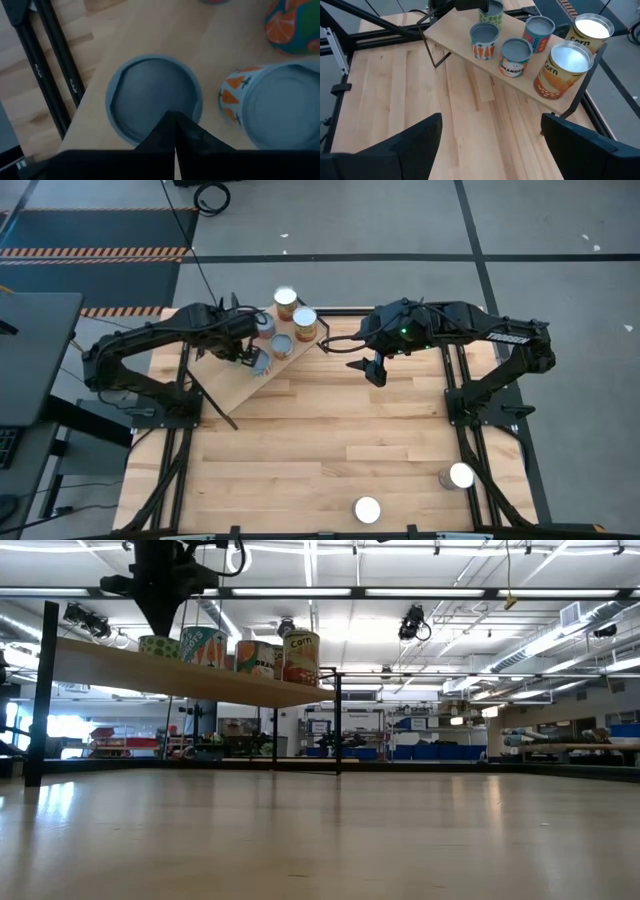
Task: Pick and place cans onto a shelf
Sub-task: Adjust the cans on the shelf
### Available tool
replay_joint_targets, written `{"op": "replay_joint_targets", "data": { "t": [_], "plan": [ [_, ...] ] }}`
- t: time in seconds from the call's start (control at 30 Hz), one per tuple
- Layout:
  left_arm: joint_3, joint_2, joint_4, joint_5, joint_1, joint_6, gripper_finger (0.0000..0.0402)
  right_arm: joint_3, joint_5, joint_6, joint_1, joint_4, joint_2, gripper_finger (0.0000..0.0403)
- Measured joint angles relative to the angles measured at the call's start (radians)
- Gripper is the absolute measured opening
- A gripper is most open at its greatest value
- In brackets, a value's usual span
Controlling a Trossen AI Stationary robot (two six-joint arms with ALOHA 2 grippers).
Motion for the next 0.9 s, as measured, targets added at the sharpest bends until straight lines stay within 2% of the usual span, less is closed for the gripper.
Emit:
{"op": "replay_joint_targets", "data": {
  "t": [0.23, 0.33, 0.5, 0.9],
  "plan": [
    [0.009, 0.005, -0.003, -0.069, 0.076, 0.039, 0.0004, 0.000, 0.001, -0.020, -0.015, 0.002, 0.000, 0.0348],
    [0.008, 0.024, 0.004, -0.059, 0.113, 0.067, 0.0004, 0.000, 0.003, -0.022, -0.018, 0.002, 0.000, 0.0348],
    [0.011, 0.055, -0.002, 0.021, 0.120, 0.116, 0.0004, 0.000, 0.002, -0.016, -0.017, -0.003, 0.000, 0.0348],
    [0.009, 0.070, 0.098, -0.026, 0.185, 0.183, 0.0004, 0.000, 0.002, -0.011, -0.017, -0.005, 0.000, 0.0348]
  ]
}}
